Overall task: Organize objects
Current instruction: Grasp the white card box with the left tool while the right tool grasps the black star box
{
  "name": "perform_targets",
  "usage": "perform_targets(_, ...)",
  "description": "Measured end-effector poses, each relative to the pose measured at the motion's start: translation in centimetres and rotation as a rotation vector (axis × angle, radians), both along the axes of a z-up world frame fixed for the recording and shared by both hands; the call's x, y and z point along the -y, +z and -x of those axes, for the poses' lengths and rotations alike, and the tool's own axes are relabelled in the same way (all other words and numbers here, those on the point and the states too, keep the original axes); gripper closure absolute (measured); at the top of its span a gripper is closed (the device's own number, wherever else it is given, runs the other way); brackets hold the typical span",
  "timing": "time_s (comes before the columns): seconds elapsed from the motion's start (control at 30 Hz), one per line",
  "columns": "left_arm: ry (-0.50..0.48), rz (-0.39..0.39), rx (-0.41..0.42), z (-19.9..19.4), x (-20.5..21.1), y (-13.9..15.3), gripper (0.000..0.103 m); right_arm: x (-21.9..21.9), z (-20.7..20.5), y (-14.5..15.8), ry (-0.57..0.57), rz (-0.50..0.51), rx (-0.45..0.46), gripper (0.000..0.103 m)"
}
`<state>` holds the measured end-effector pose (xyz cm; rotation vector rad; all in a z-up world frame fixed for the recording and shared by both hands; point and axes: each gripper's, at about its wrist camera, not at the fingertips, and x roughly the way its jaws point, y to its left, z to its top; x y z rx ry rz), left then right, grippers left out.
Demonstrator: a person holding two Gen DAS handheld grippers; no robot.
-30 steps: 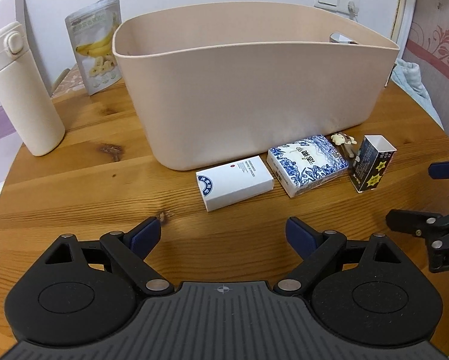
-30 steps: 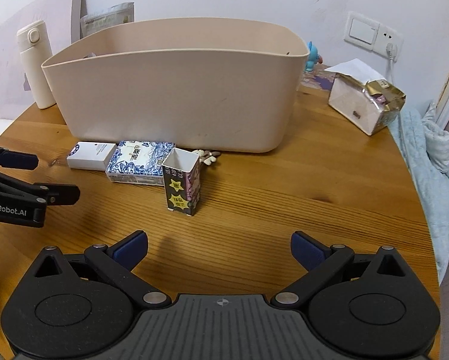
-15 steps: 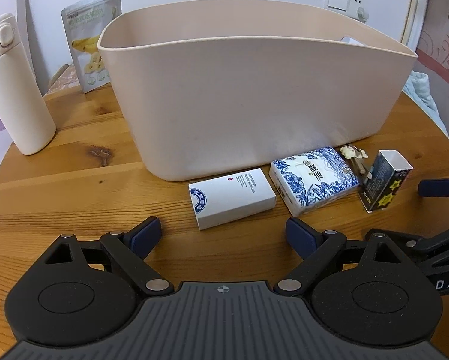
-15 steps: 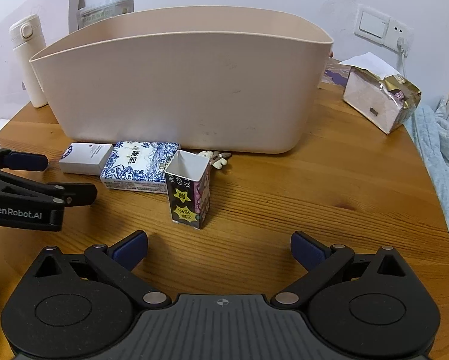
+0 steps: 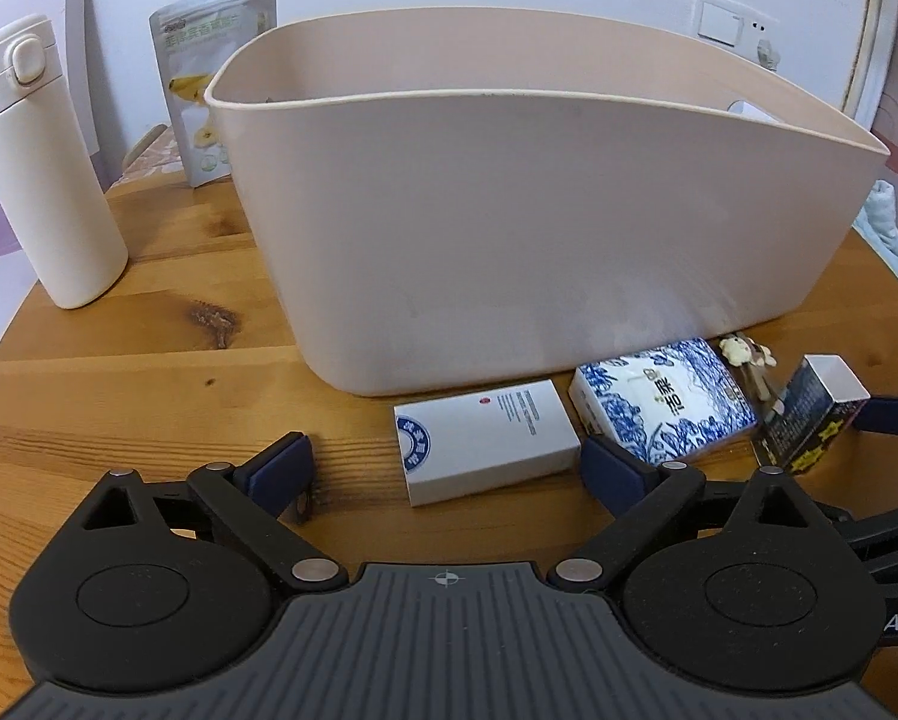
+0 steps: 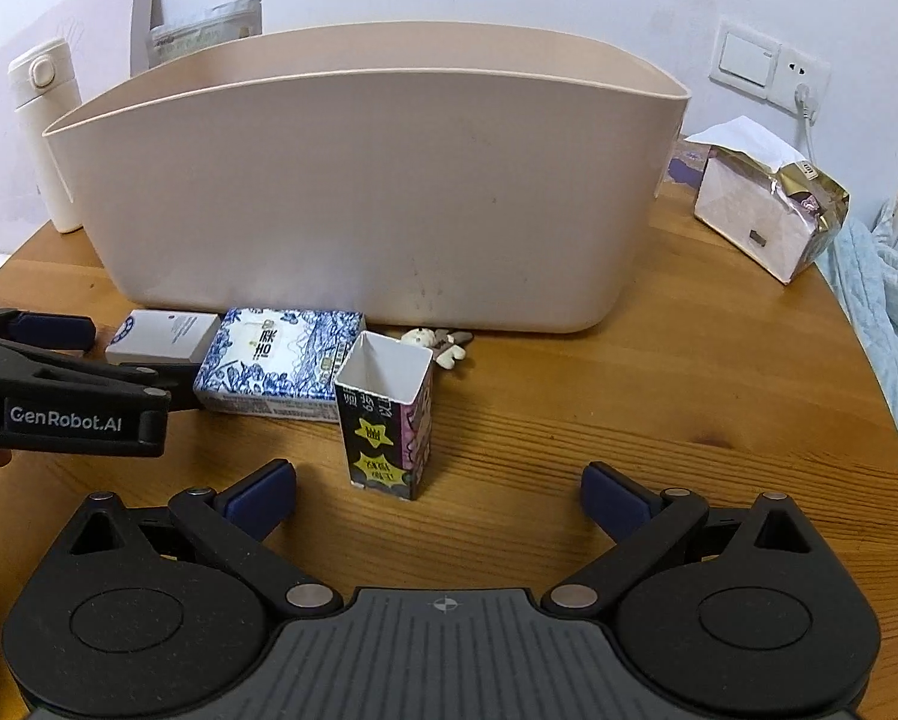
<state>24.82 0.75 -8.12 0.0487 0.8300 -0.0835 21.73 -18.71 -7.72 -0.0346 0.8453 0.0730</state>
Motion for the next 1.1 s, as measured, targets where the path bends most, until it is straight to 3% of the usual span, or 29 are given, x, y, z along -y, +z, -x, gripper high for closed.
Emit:
perform_targets(0.27,-0.009,0.000,0.010,0.0,-0.1,0.1,0.011,0.1,-0.1,0.2,-0.001,-0.007,0.037,0.021)
perform_targets(0.33,-0.020,0.000,0.017,0.1,-0.1,0.3,0.023,0.2,-0.1,0.3,-0.002,-0.014,0.041,0.032)
perform_targets(0.43,-0.047,0.002,0.024,0.2,-0.1,0.6,0.040,0.2,0.0,0.3,0.005,-0.016,0.044,0.039)
perform_targets(0.47,-0.052,0.001,0.025,0.3,-0.1,0.6,0.040,0.1,0.0,0.4,0.010,-0.016,0.046,0.042)
perform_targets(0.7,-0.068,0.006,0.012,0.6,-0.6,0.8,0.041,-0.5,0.4,0.8,0.034,-0.012,0.046,0.081)
perform_targets(1.1,-0.066,0.017,0.022,2.4,-1.5,1.7,0.042,-0.2,1.9,2.1,0.029,-0.037,0.063,0.081)
